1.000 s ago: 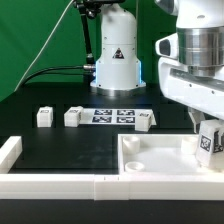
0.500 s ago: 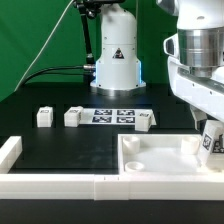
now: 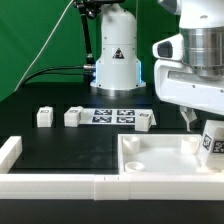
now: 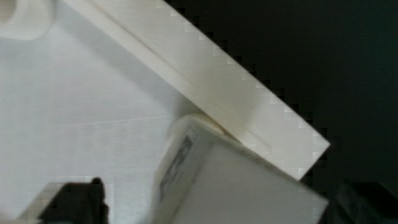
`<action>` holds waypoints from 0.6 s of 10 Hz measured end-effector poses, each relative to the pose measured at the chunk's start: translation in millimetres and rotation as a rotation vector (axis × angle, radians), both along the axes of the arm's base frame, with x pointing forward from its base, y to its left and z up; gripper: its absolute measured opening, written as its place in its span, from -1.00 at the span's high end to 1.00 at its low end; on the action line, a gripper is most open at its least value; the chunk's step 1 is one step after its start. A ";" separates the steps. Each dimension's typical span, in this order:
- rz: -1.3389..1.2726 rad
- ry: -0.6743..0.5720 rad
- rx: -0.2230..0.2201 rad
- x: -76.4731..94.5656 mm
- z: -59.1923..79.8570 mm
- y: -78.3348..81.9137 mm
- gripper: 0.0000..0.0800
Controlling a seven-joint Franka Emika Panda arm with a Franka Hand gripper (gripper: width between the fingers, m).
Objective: Assemble one leg
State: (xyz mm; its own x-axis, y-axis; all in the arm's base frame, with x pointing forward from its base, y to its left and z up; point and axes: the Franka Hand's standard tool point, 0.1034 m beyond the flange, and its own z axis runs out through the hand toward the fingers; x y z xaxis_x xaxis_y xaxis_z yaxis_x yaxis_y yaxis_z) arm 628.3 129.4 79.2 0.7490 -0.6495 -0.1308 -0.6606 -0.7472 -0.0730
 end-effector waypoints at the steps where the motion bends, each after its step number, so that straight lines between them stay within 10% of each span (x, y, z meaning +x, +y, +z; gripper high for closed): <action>1: 0.137 -0.013 0.005 -1.5 -0.5 1.3 -0.62; 6: 0.738 -0.087 0.011 -4.5 -3.4 2.6 -0.62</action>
Offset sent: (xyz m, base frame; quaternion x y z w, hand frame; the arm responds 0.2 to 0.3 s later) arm -0.0036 0.0071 -0.0014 -0.0238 0.0133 -0.3096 0.9505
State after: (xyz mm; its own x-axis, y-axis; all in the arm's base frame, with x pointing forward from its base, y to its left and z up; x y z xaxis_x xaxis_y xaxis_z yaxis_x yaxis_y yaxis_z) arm 623.8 132.0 75.8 0.9981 0.0275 -0.0544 0.0212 -0.9934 -0.1123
